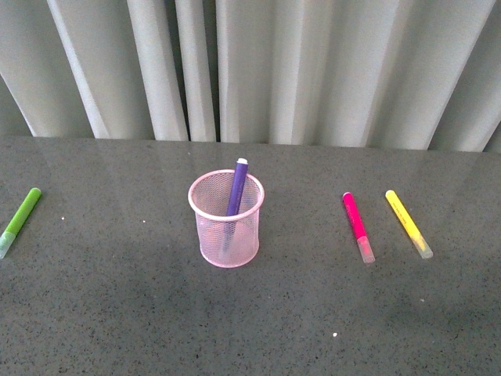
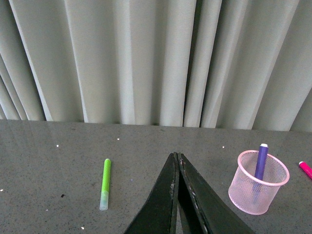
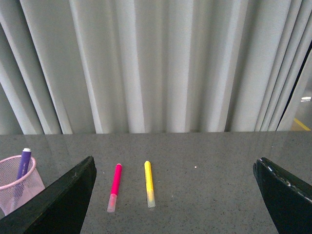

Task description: Insert purple and pink pens into pink cup

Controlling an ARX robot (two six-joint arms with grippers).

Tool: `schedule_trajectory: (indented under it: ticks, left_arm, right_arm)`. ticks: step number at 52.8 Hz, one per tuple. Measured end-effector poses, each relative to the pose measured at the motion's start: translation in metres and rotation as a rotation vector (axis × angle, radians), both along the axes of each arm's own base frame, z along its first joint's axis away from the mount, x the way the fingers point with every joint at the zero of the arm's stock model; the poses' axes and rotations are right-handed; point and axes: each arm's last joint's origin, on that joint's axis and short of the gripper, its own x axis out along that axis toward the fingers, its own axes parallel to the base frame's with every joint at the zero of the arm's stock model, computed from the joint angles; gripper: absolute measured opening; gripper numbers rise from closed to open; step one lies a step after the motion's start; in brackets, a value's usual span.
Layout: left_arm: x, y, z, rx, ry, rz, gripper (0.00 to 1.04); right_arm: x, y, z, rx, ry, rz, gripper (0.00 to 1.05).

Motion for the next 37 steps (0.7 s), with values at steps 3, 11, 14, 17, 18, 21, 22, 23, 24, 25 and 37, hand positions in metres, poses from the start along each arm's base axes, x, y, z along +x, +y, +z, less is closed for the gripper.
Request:
schedule_trajectory:
  ticks: [3, 11, 14, 17, 18, 21, 22, 23, 24, 25, 37]
  left_arm:
    - [-0.001, 0.000, 0.000, 0.000, 0.000, 0.000, 0.04]
    - [-0.004, 0.000, 0.000, 0.000, -0.007, 0.000, 0.04]
    - [-0.011, 0.000, -0.005, 0.000, 0.035, 0.000, 0.04]
    - [-0.014, 0.000, -0.003, 0.000, 0.006, -0.001, 0.04]
    - [-0.014, 0.000, -0.003, 0.000, 0.003, -0.001, 0.04]
    - [-0.014, 0.000, -0.003, 0.000, 0.005, 0.000, 0.04]
    - [-0.014, 0.000, -0.003, 0.000, 0.006, 0.000, 0.04]
    - [-0.014, 0.000, -0.003, 0.000, 0.007, 0.000, 0.04]
    - [-0.014, 0.000, -0.003, 0.000, 0.007, 0.000, 0.04]
    - [-0.014, 0.000, -0.003, 0.000, 0.007, 0.000, 0.04]
    - [-0.014, 0.000, -0.003, 0.000, 0.007, 0.000, 0.40]
  right_arm:
    - [0.000, 0.000, 0.000, 0.000, 0.000, 0.000, 0.98]
    - [0.000, 0.000, 0.000, 0.000, 0.000, 0.000, 0.98]
    - [0.000, 0.000, 0.000, 0.000, 0.000, 0.000, 0.98]
    - [0.000, 0.000, 0.000, 0.000, 0.000, 0.000, 0.98]
    - [0.000, 0.000, 0.000, 0.000, 0.000, 0.000, 0.98]
    - [0.000, 0.000, 0.000, 0.000, 0.000, 0.000, 0.98]
    - [0.000, 0.000, 0.000, 0.000, 0.000, 0.000, 0.98]
    - [0.000, 0.000, 0.000, 0.000, 0.000, 0.000, 0.98]
    - [0.000, 0.000, 0.000, 0.000, 0.000, 0.000, 0.98]
    - [0.000, 0.000, 0.000, 0.000, 0.000, 0.000, 0.98]
    - [0.000, 0.000, 0.000, 0.000, 0.000, 0.000, 0.98]
